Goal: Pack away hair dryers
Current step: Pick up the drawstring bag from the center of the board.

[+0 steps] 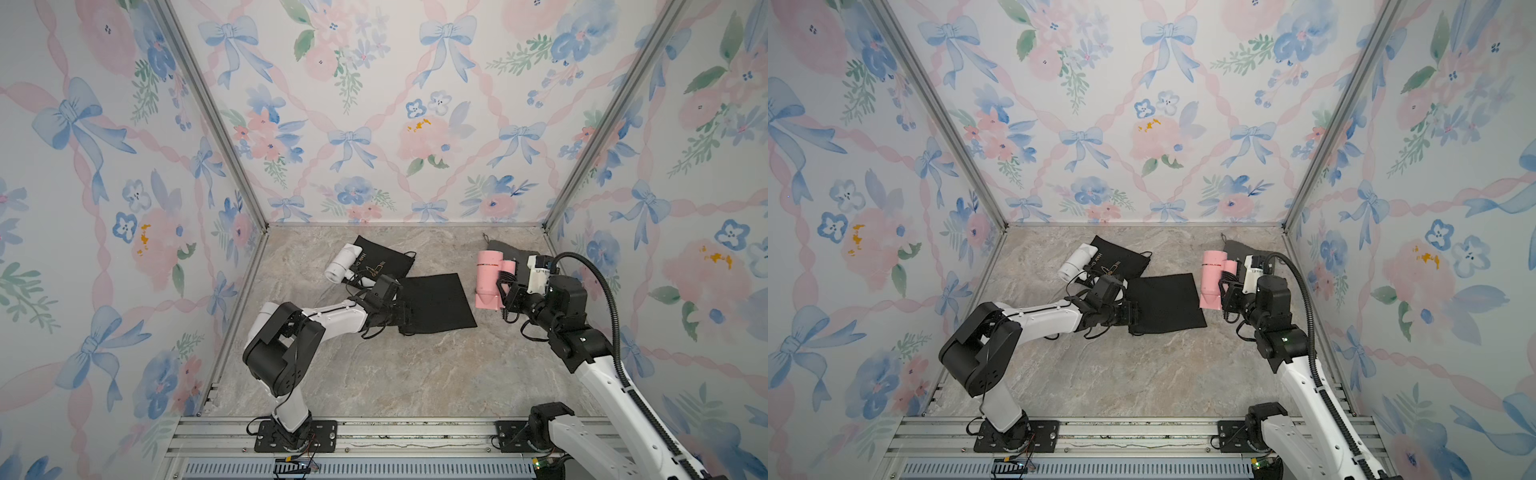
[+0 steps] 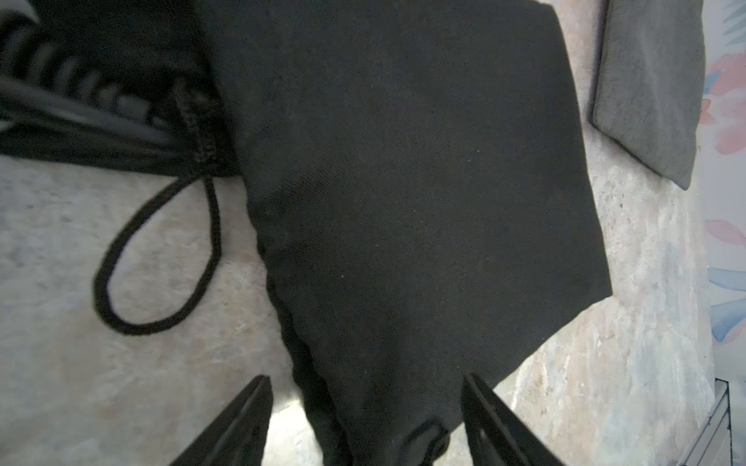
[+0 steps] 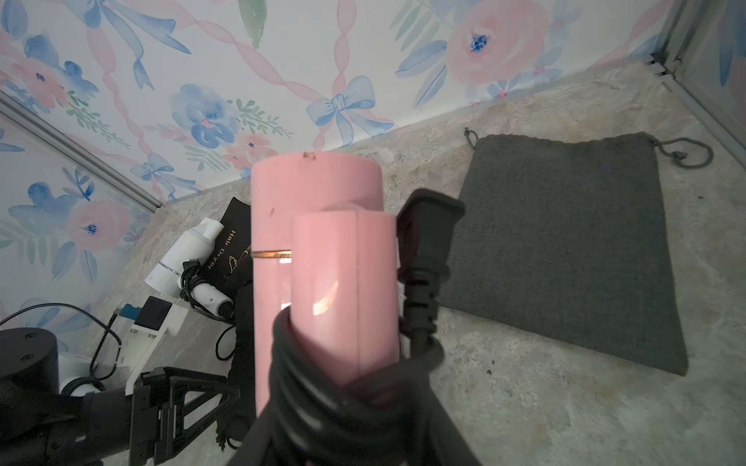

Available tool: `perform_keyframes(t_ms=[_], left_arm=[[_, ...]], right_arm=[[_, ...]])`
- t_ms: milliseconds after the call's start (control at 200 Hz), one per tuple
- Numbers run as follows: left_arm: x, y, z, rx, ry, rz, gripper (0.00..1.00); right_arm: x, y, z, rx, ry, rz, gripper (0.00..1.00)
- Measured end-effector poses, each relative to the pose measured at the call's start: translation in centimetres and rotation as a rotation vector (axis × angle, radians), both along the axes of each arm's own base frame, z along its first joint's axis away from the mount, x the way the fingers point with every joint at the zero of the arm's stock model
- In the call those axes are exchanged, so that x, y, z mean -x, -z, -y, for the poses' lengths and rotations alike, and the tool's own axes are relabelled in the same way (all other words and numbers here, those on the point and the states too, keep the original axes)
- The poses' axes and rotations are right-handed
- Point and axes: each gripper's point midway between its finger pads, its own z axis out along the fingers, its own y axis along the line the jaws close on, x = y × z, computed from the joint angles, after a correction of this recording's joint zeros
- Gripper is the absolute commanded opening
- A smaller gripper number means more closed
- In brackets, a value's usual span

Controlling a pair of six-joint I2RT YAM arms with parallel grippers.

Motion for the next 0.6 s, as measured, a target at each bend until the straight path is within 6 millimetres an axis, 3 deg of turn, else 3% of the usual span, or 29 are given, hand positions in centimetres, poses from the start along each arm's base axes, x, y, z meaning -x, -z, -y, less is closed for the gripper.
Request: perform_keyframes(t_ms=[90,380,465,555,600], left_arm=[[-0.1,-0.1,0.4,0.01,0.003,0.0,0.67],[-0.9,-0.9,2.0,0.056,0.004,0.01,0.24],[-1.0,-0.7,2.5,0.059,0.02,0.011,0.18],[-1.0,-0.8,2.7,0.06,0.025,0.012,0.0],[-1.1,-0.9,2.8,0.067,0.021,0.011,0.0]], right_arm=[[0.0,0.0,-0.1,-0.002,-0.003,-0.001,0.25],[0.1,-0.1,-0.3,-0.008,-0.017,0.0,0.25],[0.2,-0.2,-0.3,-0.009,-0.017,0.005,0.25],[0.4,-0.6,-0.3,-0.011,-0.017,0.016,0.25],[0.5,-0.8,-0.2,-0.012,-0.017,0.022,0.25]])
